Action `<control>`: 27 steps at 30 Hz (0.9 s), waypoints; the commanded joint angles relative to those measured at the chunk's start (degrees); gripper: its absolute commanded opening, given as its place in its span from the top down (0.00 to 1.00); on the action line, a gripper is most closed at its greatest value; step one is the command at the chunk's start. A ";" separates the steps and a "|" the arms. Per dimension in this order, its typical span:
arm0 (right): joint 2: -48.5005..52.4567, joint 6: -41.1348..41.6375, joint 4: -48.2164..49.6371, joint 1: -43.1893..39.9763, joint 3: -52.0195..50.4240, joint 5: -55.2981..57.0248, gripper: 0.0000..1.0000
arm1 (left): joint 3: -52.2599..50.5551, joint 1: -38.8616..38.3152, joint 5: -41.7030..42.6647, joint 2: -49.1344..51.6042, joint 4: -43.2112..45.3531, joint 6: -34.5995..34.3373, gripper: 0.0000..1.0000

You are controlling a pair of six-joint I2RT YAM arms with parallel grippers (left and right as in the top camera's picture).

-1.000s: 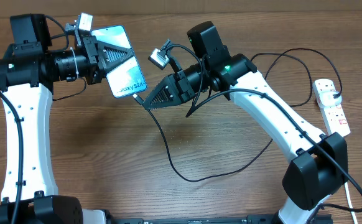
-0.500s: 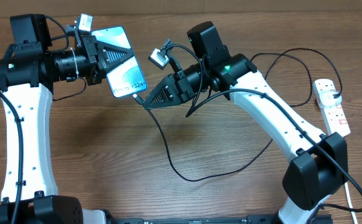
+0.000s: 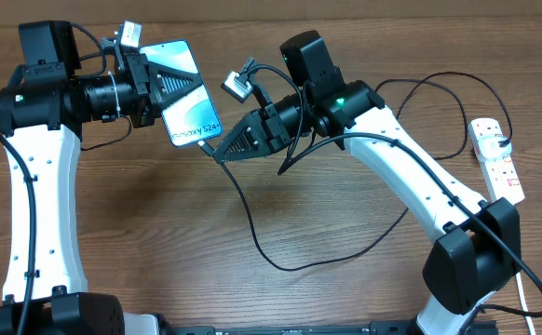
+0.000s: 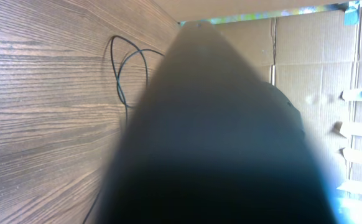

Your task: Plug charger to phone and switch on socket

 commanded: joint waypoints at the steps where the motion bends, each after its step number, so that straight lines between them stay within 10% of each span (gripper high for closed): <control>1: -1.49 2.47 1.51 -0.28 1.57 0.98 0.96 | 0.74 -0.57 1.62 -0.17 -0.59 -0.11 0.96; 27: -3.78 20.72 6.88 2.58 1.57 19.82 0.96 | 0.74 -0.55 1.44 -0.17 -0.59 0.09 0.96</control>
